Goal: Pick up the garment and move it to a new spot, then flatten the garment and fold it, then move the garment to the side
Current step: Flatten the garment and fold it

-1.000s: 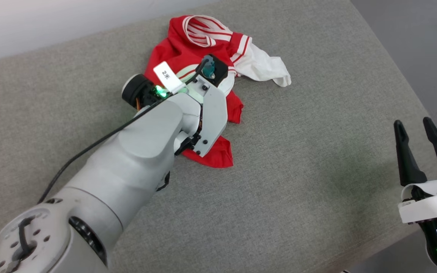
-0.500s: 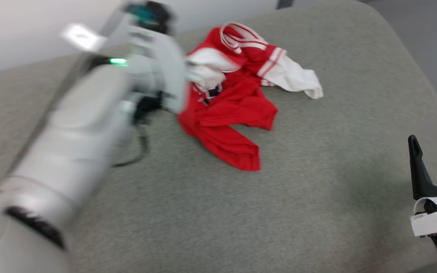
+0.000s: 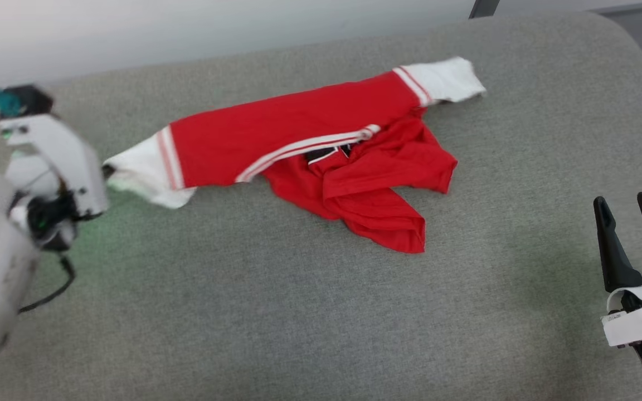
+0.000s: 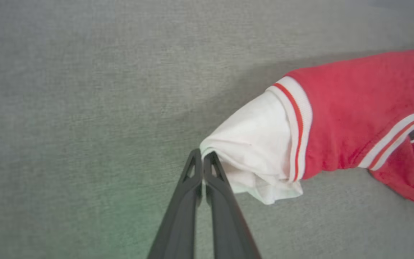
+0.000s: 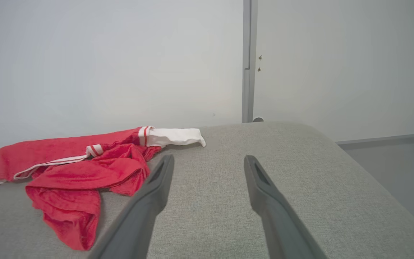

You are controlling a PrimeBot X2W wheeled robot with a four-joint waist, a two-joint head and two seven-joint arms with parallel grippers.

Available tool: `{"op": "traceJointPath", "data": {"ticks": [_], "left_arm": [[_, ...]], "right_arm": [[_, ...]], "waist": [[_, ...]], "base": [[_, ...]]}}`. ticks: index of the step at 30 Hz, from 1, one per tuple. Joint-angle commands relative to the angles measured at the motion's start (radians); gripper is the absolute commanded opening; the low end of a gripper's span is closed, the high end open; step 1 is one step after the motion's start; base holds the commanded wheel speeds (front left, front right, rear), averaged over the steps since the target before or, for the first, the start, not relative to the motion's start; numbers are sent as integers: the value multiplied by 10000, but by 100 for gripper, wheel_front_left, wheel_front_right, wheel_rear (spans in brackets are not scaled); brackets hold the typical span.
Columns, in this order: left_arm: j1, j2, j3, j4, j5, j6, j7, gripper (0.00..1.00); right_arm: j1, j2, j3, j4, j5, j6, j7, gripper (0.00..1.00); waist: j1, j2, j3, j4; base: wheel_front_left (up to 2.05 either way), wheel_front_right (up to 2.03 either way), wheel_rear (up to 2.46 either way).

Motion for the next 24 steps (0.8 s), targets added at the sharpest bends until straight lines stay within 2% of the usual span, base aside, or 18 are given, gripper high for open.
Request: {"op": "traceJointPath", "data": {"ticks": [1, 7, 13, 14, 16, 17, 18, 19, 24], "left_arm": [[74, 168, 65, 57, -35, 75, -31, 0], [-107, 741, -240, 213, 694, 297, -819, 0], [-113, 616, -610, 565, 1396, 590, -1829, 0], [-66, 563, -646, 628, 1437, 596, -1952, 11], [85, 448, -697, 751, 1477, 539, -2153, 41], [117, 422, -735, 788, 1547, 508, -2300, 48], [133, 424, -773, 800, 1624, 473, -2517, 84], [141, 436, -830, 817, 1729, 463, -2746, 100], [233, 516, -972, 796, 2097, 381, -3939, 100]], "right_arm": [[-77, -61, 53, -57, 36, -14, 35, 100], [-193, -169, 128, -125, 85, -14, 93, 100], [-228, -180, 210, -74, 53, -14, 122, 100], [-240, -192, 226, -74, 34, -14, 146, 100], [-241, -234, 259, -77, -26, -14, 197, 100], [-227, -257, 257, -86, -45, -14, 227, 100], [-207, -286, 263, -104, -55, -14, 264, 100], [-186, -317, 247, -122, -84, -14, 296, 100], [-21, -425, 112, -243, -210, -14, 464, 100]], "waist": [[0, 0, 158, -16], [0, 0, 457, -142], [0, 0, 520, -172], [0, 0, 502, -152], [0, 0, 419, -81], [0, 0, 373, -33], [0, 0, 325, 21], [0, 0, 282, 85], [0, 0, 88, 533]], "base": [[0, 0, 0], [0, 0, 0], [0, 0, 0], [0, 0, 0], [0, 0, 0], [0, 0, 0], [0, 0, 0], [0, 0, 0], [0, 0, 0]]}}
